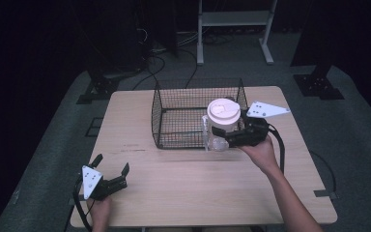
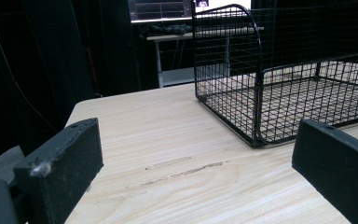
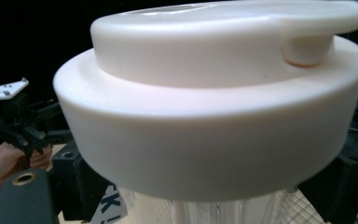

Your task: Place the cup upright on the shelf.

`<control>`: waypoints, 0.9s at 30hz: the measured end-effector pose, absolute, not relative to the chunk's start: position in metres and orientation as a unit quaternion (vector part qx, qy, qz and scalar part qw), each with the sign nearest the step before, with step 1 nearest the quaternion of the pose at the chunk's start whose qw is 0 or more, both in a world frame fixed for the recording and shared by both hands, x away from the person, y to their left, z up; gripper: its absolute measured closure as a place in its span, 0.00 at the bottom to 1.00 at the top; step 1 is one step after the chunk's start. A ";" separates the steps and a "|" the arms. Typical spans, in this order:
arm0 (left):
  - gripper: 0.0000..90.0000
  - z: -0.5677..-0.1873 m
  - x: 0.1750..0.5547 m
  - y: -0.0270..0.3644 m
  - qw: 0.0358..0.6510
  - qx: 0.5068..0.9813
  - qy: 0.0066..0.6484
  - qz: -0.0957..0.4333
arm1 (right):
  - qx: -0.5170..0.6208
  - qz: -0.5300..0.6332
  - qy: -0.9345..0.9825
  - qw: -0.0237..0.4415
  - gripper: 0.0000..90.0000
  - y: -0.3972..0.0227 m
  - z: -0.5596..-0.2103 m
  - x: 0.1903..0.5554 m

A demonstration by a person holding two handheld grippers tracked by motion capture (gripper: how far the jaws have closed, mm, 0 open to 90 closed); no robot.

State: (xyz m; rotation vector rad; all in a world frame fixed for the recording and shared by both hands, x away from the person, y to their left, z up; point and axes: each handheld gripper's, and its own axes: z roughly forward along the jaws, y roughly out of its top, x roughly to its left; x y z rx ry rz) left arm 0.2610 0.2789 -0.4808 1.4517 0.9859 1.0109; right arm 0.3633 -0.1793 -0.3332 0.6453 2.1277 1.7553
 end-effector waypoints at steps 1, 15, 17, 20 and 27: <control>0.01 -0.481 0.261 0.279 0.530 0.608 0.413 0.423 | 0.224 0.613 0.742 0.153 0.15 -0.178 -0.331 0.366; 0.01 -0.481 0.261 0.281 0.536 0.604 0.415 0.419 | 0.218 0.608 0.749 0.144 0.15 -0.147 -0.310 0.412; 0.01 -0.481 0.261 0.281 0.537 0.604 0.415 0.418 | 0.219 0.607 0.750 0.143 0.15 -0.144 -0.308 0.417; 0.01 -0.481 0.261 0.281 0.536 0.604 0.415 0.419 | 0.218 0.602 0.754 0.145 0.15 -0.139 -0.306 0.424; 0.01 -0.481 0.261 0.281 0.537 0.603 0.415 0.418 | 0.214 0.596 0.760 0.147 0.15 -0.126 -0.298 0.443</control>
